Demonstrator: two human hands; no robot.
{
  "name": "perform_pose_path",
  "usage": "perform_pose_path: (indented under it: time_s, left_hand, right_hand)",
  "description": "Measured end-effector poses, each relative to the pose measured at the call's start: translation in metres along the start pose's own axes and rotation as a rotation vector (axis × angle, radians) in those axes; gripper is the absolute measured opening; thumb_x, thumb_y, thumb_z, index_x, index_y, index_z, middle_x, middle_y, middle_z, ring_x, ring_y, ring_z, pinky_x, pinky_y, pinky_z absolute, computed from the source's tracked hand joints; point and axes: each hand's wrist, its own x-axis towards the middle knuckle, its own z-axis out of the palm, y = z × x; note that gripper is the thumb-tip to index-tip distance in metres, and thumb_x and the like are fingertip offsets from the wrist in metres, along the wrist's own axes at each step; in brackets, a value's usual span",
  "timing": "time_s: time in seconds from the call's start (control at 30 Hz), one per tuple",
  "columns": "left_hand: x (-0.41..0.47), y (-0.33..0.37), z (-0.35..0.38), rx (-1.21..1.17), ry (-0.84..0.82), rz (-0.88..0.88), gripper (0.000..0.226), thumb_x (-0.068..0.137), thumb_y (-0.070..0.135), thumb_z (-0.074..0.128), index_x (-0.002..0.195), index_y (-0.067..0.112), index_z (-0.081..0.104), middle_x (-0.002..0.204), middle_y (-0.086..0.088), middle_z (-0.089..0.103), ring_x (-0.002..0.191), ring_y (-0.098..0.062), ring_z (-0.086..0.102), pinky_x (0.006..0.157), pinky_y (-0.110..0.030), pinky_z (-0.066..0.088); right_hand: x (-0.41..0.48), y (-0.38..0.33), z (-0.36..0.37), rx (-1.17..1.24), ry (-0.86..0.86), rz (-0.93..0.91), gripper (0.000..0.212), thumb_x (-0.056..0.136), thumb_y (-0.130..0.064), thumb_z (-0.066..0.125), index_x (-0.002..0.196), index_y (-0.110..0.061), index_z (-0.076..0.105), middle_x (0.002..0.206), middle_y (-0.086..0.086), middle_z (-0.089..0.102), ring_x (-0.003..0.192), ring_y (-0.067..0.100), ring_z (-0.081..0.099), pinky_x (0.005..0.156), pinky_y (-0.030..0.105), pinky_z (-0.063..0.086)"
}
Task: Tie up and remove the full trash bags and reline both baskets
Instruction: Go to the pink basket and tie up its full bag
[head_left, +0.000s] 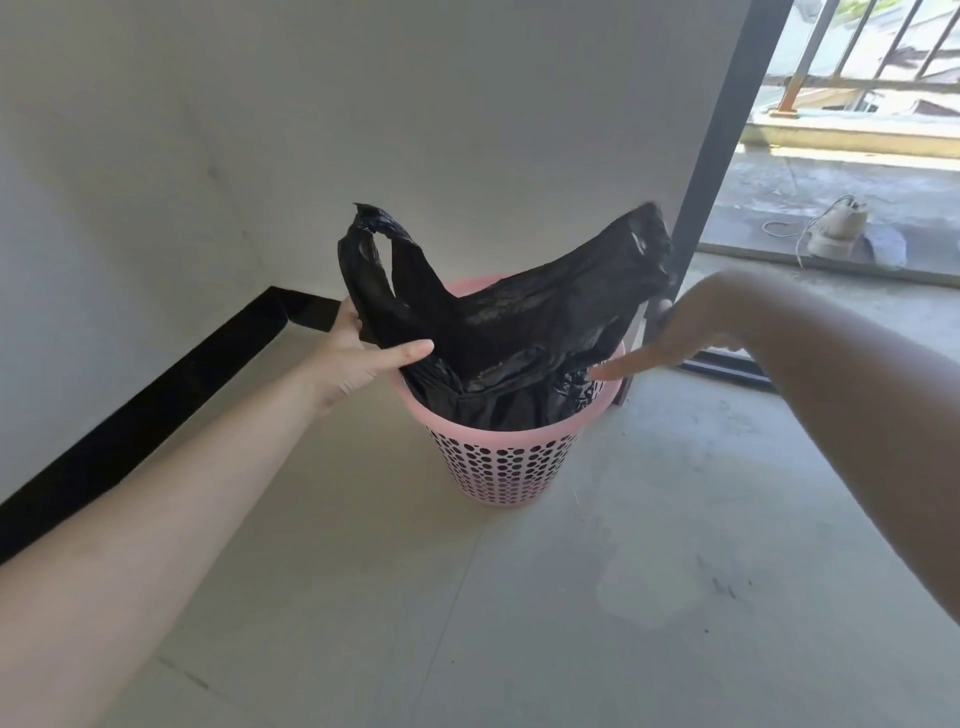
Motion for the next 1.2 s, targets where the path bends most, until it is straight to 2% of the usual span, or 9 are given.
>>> perform_pose_path:
  time_s: [0.1, 0.23, 0.33, 0.4, 0.5, 0.6, 0.77, 0.97, 1.2]
  left_hand:
    - [0.011, 0.004, 0.006, -0.014, 0.003, 0.044, 0.083, 0.07, 0.038, 0.088, 0.137, 0.034, 0.039, 0.133, 0.016, 0.057, 0.119, 0.005, 0.052, 0.103, -0.02, 0.042]
    - [0.027, 0.02, 0.021, -0.042, 0.097, 0.157, 0.059, 0.079, 0.027, 0.082, 0.125, 0.035, 0.045, 0.122, 0.017, 0.061, 0.105, 0.012, 0.057, 0.08, -0.004, 0.046]
    - [0.037, 0.028, 0.032, -0.04, 0.105, 0.179, 0.041, 0.083, 0.026, 0.079, 0.118, 0.021, 0.058, 0.113, 0.007, 0.068, 0.098, 0.004, 0.066, 0.088, -0.015, 0.053]
    - [0.04, 0.029, 0.037, -0.057, 0.095, 0.161, 0.048, 0.082, 0.028, 0.079, 0.124, 0.019, 0.057, 0.114, 0.006, 0.069, 0.103, -0.003, 0.066, 0.094, -0.023, 0.052]
    - [0.04, 0.03, 0.041, -0.085, 0.071, 0.135, 0.038, 0.084, 0.03, 0.077, 0.117, 0.023, 0.06, 0.108, 0.01, 0.07, 0.102, -0.003, 0.065, 0.091, -0.019, 0.049]
    - [0.039, 0.032, 0.042, -0.075, 0.042, 0.068, 0.019, 0.091, 0.041, 0.067, 0.102, 0.026, 0.071, 0.105, 0.012, 0.07, 0.104, -0.005, 0.064, 0.09, -0.019, 0.045]
    - [0.045, 0.042, 0.037, -0.327, 0.339, 0.03, 0.046, 0.099, 0.044, 0.051, 0.064, 0.016, 0.058, 0.077, -0.001, 0.069, 0.077, -0.018, 0.065, 0.084, -0.035, 0.052]
    - [0.04, 0.056, 0.029, -0.417, 0.161, 0.027, 0.054, 0.07, 0.06, 0.079, 0.094, 0.013, 0.069, 0.047, 0.01, 0.032, 0.048, -0.01, 0.034, 0.07, -0.031, 0.039]
    - [0.032, 0.062, 0.031, -0.468, 0.257, 0.035, 0.034, 0.072, 0.04, 0.085, 0.09, 0.012, 0.076, 0.068, 0.0, 0.06, 0.051, -0.012, 0.046, 0.058, -0.023, 0.042]
  right_hand:
    - [0.015, -0.011, 0.014, -0.014, 0.245, -0.032, 0.142, 0.058, -0.097, 0.041, 0.156, -0.01, -0.013, 0.166, 0.013, 0.006, 0.149, 0.036, 0.018, 0.12, 0.049, 0.02]
    - [0.054, -0.035, 0.025, 0.507, 0.649, -0.352, 0.163, 0.045, -0.085, 0.073, 0.146, -0.021, -0.037, 0.164, 0.004, -0.02, 0.152, 0.032, -0.004, 0.121, 0.057, 0.015]
    - [0.067, -0.061, 0.028, 0.771, 0.689, -0.425, 0.157, 0.054, -0.065, 0.086, 0.149, -0.022, -0.032, 0.165, 0.011, 0.01, 0.148, 0.033, 0.024, 0.117, 0.051, 0.03]
    - [0.074, -0.07, 0.033, 0.762, 0.736, -0.455, 0.124, 0.069, -0.053, 0.085, 0.156, -0.021, 0.003, 0.149, 0.009, 0.046, 0.132, 0.031, 0.049, 0.105, 0.044, 0.045]
    - [0.082, -0.075, 0.04, 0.638, 0.851, -0.493, 0.02, 0.092, -0.048, 0.062, 0.101, -0.03, 0.057, 0.089, -0.009, 0.066, 0.088, 0.02, 0.067, 0.066, 0.026, 0.05]
    - [0.081, -0.077, 0.04, 0.686, 0.858, -0.511, 0.033, 0.099, -0.052, 0.045, 0.087, -0.024, 0.058, 0.081, -0.003, 0.063, 0.075, 0.02, 0.063, 0.064, 0.032, 0.051]
    - [0.071, -0.069, 0.022, 0.789, 0.931, -0.519, 0.038, 0.101, -0.045, 0.044, 0.108, -0.011, 0.059, 0.106, 0.008, 0.059, 0.095, 0.029, 0.059, 0.088, 0.048, 0.052]
    - [0.059, -0.07, 0.008, 0.684, 0.861, -0.658, 0.03, 0.1, -0.041, 0.046, 0.095, -0.015, 0.059, 0.109, 0.01, 0.061, 0.1, 0.03, 0.058, 0.091, 0.05, 0.05]
    - [0.046, -0.105, 0.022, 0.463, 0.649, -0.784, 0.021, 0.097, -0.031, 0.048, 0.103, -0.016, 0.062, 0.1, 0.002, 0.069, 0.094, 0.021, 0.064, 0.087, 0.044, 0.053]
